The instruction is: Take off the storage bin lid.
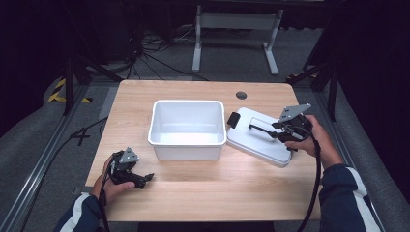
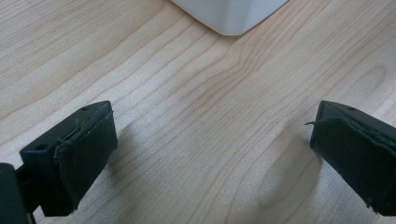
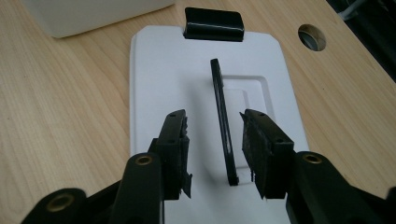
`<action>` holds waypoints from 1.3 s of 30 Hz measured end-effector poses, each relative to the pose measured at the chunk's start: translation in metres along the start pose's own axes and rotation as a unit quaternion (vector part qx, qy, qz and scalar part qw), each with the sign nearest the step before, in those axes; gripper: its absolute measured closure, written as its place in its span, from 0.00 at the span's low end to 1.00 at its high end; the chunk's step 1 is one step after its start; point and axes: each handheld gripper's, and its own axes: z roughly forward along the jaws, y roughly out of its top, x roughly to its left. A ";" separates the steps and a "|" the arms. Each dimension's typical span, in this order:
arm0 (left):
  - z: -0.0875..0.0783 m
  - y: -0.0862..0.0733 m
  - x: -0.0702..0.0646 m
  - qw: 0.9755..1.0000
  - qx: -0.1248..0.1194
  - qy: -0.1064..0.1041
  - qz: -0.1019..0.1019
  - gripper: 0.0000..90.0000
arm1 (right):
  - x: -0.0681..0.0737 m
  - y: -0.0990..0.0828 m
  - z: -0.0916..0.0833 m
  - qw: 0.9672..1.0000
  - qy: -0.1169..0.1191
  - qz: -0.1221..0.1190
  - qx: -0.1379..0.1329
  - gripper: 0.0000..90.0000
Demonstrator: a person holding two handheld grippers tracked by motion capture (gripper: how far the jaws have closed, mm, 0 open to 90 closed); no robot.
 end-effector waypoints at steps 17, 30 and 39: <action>0.000 0.000 0.000 1.000 0.000 0.000 0.000 0.01 | 0.020 -0.041 -0.027 0.998 -0.033 0.045 -0.024 0.47; 0.000 0.000 0.000 1.000 0.000 0.000 0.000 0.01 | 0.039 -0.080 -0.035 0.996 -0.049 0.061 -0.042 0.39; 0.000 0.000 0.000 1.000 0.000 0.000 0.000 0.01 | 0.059 -0.121 -0.026 0.991 -0.055 0.102 -0.063 0.33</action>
